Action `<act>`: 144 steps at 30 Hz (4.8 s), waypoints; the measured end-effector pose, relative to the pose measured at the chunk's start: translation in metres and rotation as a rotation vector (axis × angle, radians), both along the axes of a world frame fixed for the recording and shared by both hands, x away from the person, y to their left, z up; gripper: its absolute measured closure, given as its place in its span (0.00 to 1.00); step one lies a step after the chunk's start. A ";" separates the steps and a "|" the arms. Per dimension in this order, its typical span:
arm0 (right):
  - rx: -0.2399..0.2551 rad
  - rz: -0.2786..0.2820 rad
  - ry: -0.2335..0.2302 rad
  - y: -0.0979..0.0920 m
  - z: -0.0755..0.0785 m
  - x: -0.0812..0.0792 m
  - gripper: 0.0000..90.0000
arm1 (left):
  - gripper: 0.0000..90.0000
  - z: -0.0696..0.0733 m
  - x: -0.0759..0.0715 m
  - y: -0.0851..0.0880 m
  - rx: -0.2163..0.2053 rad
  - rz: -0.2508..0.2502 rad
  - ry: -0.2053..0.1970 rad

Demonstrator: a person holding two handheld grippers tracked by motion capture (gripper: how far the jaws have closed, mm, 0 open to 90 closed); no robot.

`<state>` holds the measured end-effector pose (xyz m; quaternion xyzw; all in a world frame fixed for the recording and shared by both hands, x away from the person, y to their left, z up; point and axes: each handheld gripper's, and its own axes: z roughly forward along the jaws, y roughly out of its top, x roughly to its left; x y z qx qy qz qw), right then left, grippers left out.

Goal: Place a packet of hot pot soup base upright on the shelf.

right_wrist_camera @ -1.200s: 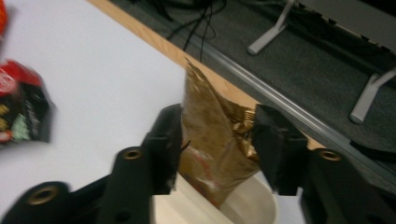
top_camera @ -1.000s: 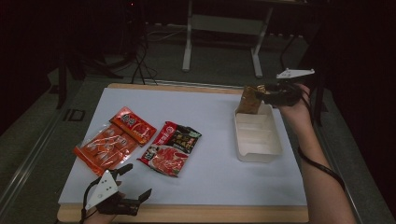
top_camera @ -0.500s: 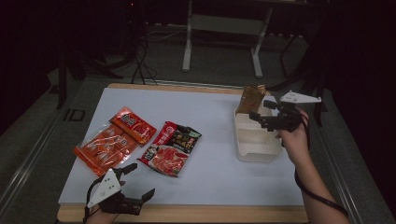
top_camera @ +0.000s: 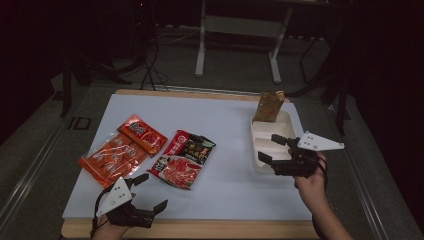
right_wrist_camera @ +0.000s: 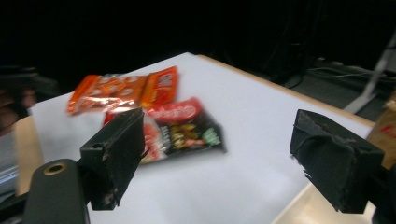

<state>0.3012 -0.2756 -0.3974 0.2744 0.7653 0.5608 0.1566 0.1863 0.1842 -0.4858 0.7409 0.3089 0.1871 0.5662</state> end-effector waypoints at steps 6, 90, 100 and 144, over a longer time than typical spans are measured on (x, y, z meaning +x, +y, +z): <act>-0.022 -0.001 -0.004 -0.002 -0.007 -0.028 0.15 | 0.03 0.014 0.009 0.001 -0.018 0.003 -0.005; 0.052 0.142 -0.079 0.004 -0.016 -0.055 0.21 | 1.00 -0.035 0.107 -0.044 0.393 0.160 0.445; 0.050 0.143 -0.076 0.003 -0.017 -0.055 0.21 | 1.00 -0.036 0.112 -0.047 0.403 0.163 0.433; 0.020 0.167 -0.045 0.007 -0.025 -0.053 0.21 | 0.49 -0.009 0.200 -0.028 0.192 0.224 0.365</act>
